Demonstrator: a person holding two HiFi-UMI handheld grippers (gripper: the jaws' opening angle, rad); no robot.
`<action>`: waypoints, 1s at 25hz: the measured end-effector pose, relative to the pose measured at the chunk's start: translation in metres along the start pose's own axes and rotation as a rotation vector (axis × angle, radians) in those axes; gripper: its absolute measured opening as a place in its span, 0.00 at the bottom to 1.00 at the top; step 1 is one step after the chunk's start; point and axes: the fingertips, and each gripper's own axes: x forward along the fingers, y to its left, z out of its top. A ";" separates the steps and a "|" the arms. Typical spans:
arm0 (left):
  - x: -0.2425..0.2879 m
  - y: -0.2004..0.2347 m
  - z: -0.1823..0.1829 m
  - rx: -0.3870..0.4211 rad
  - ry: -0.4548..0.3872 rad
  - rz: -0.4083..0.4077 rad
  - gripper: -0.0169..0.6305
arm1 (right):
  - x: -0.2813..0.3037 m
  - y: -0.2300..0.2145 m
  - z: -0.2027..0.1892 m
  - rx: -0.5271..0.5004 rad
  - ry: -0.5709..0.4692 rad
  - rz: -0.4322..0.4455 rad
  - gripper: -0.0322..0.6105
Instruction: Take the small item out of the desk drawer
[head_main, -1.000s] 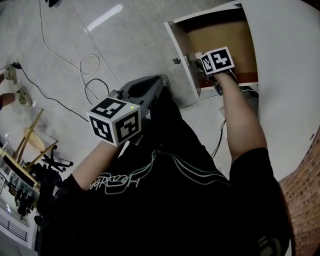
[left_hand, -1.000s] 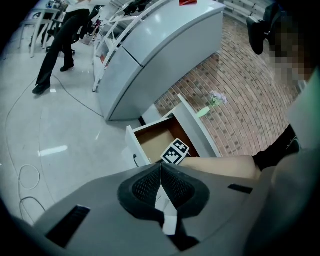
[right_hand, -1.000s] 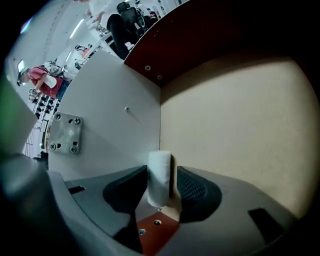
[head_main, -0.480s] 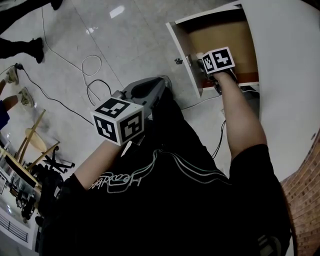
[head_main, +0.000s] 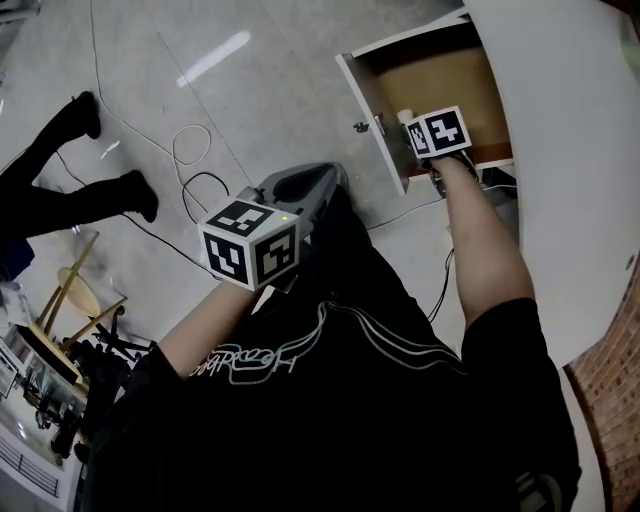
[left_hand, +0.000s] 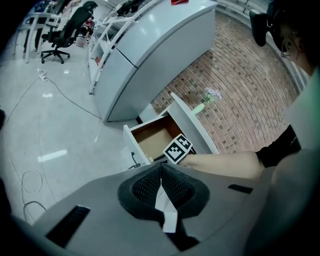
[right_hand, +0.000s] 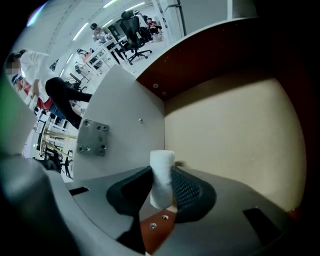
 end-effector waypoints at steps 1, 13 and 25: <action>-0.003 -0.002 -0.001 0.006 -0.001 -0.003 0.06 | -0.008 0.002 0.002 0.001 -0.017 -0.007 0.26; -0.060 -0.054 0.004 0.101 -0.074 -0.038 0.06 | -0.147 0.068 0.014 -0.082 -0.287 -0.062 0.26; -0.170 -0.139 -0.010 0.235 -0.179 -0.104 0.06 | -0.325 0.182 -0.039 -0.057 -0.658 0.038 0.26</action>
